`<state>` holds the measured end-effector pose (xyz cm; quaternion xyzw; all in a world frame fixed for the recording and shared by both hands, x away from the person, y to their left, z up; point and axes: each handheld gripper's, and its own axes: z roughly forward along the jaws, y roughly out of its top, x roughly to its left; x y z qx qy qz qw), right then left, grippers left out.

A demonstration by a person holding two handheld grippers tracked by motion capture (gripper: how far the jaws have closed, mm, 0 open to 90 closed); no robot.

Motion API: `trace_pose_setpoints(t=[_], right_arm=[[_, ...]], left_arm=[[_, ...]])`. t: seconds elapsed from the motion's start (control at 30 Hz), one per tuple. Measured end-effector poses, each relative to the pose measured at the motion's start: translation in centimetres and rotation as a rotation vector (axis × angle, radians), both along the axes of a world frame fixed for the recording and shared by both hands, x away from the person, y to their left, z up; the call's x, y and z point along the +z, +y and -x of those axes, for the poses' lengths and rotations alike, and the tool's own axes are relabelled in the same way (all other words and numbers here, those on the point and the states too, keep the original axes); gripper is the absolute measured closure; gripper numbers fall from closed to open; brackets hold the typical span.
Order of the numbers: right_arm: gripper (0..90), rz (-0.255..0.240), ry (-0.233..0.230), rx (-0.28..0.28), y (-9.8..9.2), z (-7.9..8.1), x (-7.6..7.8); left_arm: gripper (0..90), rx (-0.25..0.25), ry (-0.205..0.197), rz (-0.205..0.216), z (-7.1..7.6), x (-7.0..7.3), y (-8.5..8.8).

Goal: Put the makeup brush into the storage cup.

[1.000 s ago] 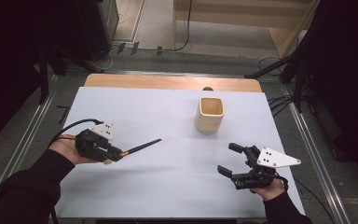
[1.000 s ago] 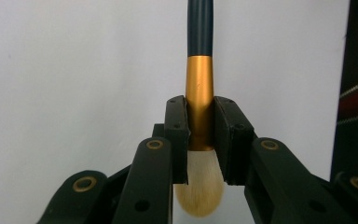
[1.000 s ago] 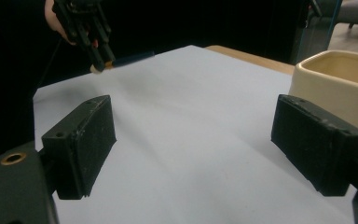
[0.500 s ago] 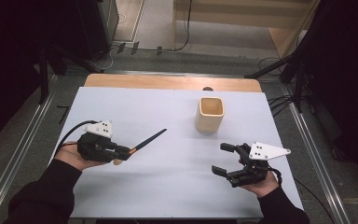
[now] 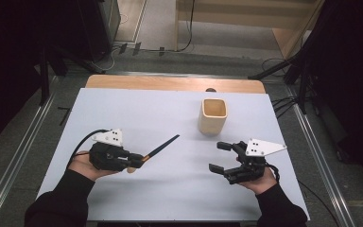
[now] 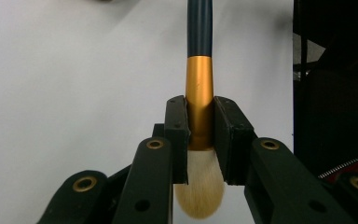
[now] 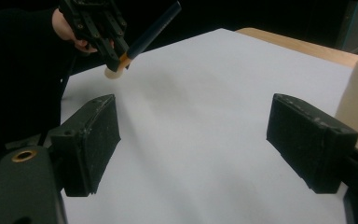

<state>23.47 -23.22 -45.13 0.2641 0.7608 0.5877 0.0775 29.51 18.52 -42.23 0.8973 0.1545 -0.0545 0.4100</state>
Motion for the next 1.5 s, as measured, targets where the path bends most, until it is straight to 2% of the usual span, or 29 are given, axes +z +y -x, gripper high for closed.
trace_pose_setpoints(t=[0.3,0.57,0.7,0.9,1.13,1.4,1.47,1.5], right_arm=[[17.2,-0.01,-0.015,0.025,0.9,-1.1,0.4],[17.1,-0.001,-0.013,0.052,1.1,-1.3,0.9],[15.7,0.018,-0.029,0.068,1.4,-1.2,1.4],[14.7,0.026,-0.03,0.107,2.1,-1.6,2.5],[15.4,0.112,-0.013,0.195,4.1,-2.6,3.3],[19.5,0.218,0.008,0.281,6.6,-3.3,3.4],[21.4,0.263,0.014,0.311,7.4,-3.5,3.3],[21.4,0.263,0.014,0.311,7.4,-3.5,3.3]], left_arm=[[77.1,-0.043,-0.008,0.021,0.4,-0.5,-1.8],[77.1,-0.087,-0.032,0.008,0.2,-0.1,-2.9],[77.1,-0.11,-0.039,-0.026,0.3,0.0,-3.4],[77.1,-0.161,-0.059,-0.108,0.5,0.6,-4.6],[77.1,-0.222,-0.074,-0.202,0.3,1.3,-5.6],[77.0,-0.258,-0.085,-0.28,0.3,1.7,-6.5],[77.0,-0.261,-0.081,-0.286,0.2,1.8,-6.6],[77.0,-0.268,-0.085,-0.295,0.2,1.9,-6.7]])
